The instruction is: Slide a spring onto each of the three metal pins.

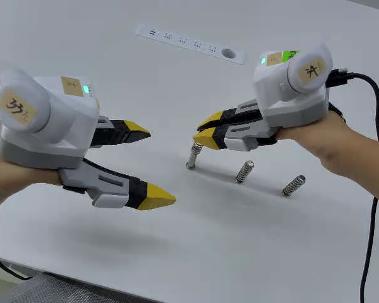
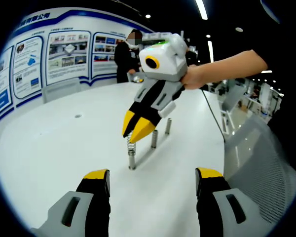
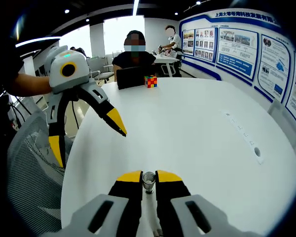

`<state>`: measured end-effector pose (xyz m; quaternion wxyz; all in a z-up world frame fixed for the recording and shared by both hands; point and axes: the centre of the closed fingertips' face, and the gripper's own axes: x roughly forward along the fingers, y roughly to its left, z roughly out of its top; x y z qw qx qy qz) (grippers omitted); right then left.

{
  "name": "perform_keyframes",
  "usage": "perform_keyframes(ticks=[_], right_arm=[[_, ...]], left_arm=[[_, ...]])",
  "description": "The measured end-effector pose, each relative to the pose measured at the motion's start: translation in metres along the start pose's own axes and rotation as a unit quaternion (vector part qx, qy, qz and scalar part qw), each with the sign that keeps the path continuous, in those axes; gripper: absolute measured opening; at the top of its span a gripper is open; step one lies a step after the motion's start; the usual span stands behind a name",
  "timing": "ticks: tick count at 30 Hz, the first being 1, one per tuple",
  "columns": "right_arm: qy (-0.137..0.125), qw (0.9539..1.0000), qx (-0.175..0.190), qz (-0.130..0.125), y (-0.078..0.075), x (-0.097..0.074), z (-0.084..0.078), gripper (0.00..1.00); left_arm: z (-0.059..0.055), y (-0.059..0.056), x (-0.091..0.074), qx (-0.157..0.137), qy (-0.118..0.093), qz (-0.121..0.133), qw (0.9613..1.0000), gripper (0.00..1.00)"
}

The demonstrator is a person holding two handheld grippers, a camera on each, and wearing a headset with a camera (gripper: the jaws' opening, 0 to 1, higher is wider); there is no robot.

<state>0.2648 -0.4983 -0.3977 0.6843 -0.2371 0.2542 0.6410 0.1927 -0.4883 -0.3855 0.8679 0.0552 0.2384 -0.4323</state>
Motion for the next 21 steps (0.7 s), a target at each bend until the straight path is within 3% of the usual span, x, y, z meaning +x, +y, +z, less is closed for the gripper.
perform_keyframes(ticks=[21], right_arm=[[0.033,0.9993,-0.019,-0.003,-0.001,0.025,-0.027,0.11]], left_arm=[[-0.003,0.001,0.000,-0.005,0.003,0.001,1.0000,0.71]])
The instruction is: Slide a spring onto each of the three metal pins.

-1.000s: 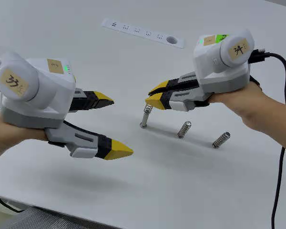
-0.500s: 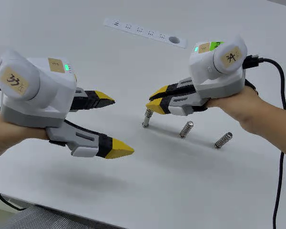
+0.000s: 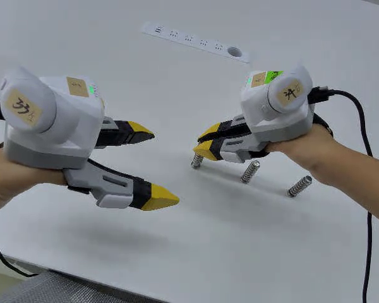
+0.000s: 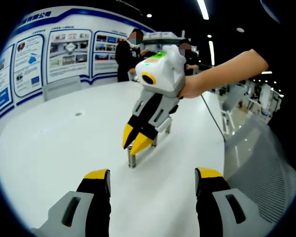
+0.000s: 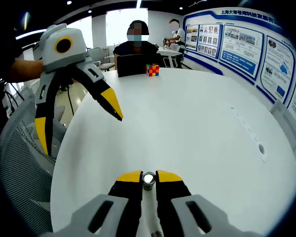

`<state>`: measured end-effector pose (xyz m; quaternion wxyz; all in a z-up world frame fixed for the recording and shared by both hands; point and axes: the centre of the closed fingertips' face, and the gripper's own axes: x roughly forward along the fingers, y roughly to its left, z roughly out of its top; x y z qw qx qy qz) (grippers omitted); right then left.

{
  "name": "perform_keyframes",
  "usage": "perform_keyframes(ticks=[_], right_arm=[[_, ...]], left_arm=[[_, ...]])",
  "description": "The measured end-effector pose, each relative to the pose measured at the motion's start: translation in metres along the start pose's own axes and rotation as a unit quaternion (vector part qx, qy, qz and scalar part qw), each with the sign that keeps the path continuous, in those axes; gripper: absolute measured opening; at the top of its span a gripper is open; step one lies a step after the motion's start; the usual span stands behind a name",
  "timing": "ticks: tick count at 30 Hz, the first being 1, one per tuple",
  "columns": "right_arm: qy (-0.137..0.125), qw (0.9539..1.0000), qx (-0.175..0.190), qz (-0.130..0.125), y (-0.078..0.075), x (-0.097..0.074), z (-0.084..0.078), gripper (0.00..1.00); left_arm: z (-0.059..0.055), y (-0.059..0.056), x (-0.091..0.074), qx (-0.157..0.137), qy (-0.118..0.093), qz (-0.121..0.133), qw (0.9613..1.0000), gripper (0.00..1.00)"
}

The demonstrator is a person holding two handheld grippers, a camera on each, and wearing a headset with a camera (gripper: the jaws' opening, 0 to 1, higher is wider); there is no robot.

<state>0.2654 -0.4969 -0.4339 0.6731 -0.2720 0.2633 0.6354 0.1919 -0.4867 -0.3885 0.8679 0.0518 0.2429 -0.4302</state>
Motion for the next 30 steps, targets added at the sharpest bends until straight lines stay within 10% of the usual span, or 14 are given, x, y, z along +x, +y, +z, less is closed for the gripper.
perform_keyframes(ticks=[30], right_arm=[[-0.015,0.9996,0.023,-0.012,-0.001,-0.013,0.006,0.15]], left_arm=[[0.009,-0.001,-0.003,0.000,-0.007,-0.001,1.0000,0.71]])
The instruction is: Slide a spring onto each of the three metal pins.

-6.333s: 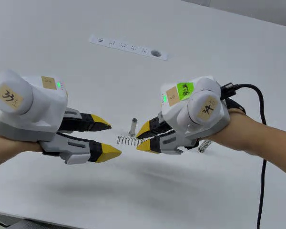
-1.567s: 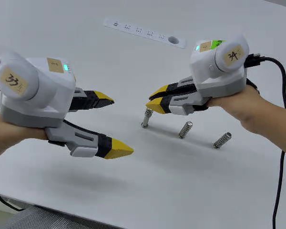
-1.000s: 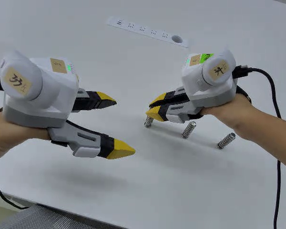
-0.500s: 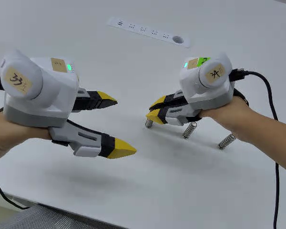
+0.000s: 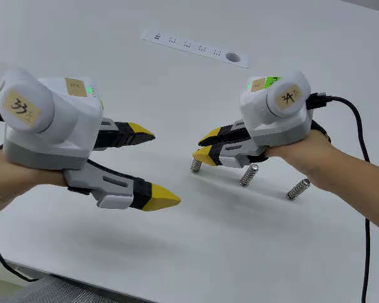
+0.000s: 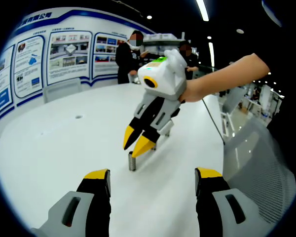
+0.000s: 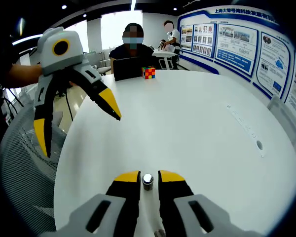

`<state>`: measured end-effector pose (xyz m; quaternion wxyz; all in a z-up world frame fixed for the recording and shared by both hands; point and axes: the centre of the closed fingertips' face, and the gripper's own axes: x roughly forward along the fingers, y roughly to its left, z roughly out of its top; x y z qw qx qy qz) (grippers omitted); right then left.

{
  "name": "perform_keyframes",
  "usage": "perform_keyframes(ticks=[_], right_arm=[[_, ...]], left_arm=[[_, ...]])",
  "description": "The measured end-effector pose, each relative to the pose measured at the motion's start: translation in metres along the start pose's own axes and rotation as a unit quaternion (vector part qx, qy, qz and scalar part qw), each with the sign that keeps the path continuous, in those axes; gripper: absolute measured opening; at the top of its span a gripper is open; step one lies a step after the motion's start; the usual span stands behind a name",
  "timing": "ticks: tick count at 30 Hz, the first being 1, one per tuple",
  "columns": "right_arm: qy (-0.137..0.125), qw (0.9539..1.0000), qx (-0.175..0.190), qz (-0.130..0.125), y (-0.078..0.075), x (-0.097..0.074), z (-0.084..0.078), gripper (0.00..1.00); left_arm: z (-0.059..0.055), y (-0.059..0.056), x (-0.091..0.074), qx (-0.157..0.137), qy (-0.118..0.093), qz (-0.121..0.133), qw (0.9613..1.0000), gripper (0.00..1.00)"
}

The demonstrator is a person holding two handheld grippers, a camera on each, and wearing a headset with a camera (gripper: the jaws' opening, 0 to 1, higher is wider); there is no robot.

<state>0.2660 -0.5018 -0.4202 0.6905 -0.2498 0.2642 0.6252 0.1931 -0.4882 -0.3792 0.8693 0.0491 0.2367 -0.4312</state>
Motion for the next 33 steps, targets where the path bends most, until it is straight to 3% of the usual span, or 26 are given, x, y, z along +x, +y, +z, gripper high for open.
perform_keyframes(ticks=[7,12,18,21,26,30,33], right_arm=[[-0.043,0.9983,0.015,-0.037,-0.011,-0.034,0.011,0.17],[-0.066,0.9952,0.027,-0.067,-0.019,-0.059,0.010,0.19],[-0.072,0.9927,0.033,-0.092,-0.022,-0.085,-0.004,0.22],[-0.081,0.9903,0.045,-0.104,-0.024,-0.098,-0.011,0.22],[-0.095,0.9863,0.061,-0.120,-0.026,-0.119,-0.021,0.24],[-0.121,0.9802,0.076,-0.137,-0.028,-0.144,-0.025,0.27],[-0.136,0.9766,0.085,-0.144,-0.026,-0.162,-0.032,0.31]], left_arm=[[0.004,0.000,0.003,0.005,0.003,0.001,1.0000,0.71],[0.010,0.002,0.005,0.001,-0.003,0.005,1.0000,0.71],[0.018,0.006,0.004,0.011,-0.004,0.011,0.9999,0.71],[0.029,0.005,0.003,0.010,-0.027,0.008,0.9996,0.73],[0.034,0.008,0.004,0.020,-0.015,0.012,0.9996,0.74],[0.043,0.007,0.003,0.023,-0.019,0.012,0.9995,0.76],[0.043,0.008,0.003,0.021,-0.012,0.010,0.9997,0.81]])
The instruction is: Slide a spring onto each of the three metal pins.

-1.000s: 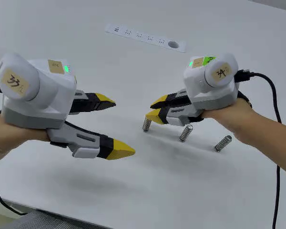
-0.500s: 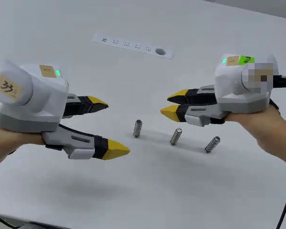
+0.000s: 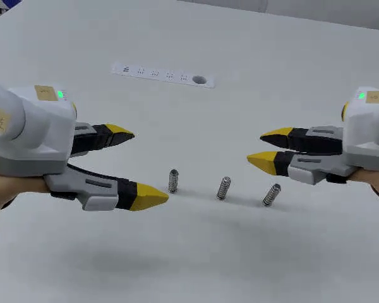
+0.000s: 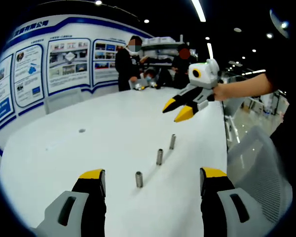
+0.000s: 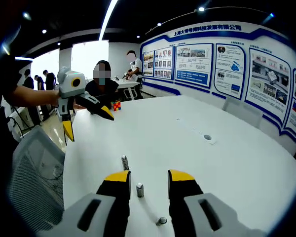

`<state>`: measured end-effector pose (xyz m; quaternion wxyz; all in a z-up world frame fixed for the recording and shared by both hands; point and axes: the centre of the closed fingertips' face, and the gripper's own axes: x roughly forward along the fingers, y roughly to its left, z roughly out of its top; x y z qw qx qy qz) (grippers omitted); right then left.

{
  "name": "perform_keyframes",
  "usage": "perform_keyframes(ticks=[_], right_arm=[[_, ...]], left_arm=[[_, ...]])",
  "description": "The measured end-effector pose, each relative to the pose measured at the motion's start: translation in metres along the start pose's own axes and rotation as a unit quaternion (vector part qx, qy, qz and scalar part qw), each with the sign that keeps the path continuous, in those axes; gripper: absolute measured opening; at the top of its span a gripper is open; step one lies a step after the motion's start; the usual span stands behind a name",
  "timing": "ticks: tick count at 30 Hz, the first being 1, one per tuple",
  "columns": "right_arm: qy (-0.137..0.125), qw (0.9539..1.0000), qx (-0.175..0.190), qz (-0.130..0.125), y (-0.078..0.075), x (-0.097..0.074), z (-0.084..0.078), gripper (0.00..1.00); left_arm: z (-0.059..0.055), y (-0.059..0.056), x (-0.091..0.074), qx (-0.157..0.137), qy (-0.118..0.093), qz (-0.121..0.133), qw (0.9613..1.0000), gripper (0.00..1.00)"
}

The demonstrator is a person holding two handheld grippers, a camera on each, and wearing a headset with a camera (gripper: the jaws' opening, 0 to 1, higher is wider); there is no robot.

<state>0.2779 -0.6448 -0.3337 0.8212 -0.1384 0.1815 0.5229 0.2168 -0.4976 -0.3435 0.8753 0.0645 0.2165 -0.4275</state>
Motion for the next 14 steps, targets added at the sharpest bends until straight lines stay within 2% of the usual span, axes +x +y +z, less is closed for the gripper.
perform_keyframes(ticks=[4,7,14], right_arm=[[-0.005,0.9998,0.010,-0.017,-0.007,-0.027,-0.011,0.32],[-0.007,0.9995,0.021,-0.022,-0.010,-0.042,-0.018,0.34],[-0.011,0.9985,0.040,-0.035,-0.013,-0.073,-0.028,0.48]], left_arm=[[-0.001,0.002,0.000,0.003,0.007,0.003,1.0000,0.82],[0.000,0.003,0.001,0.004,0.009,0.004,0.9999,0.83],[0.007,0.002,-0.001,0.012,0.010,0.007,0.9998,0.85]])
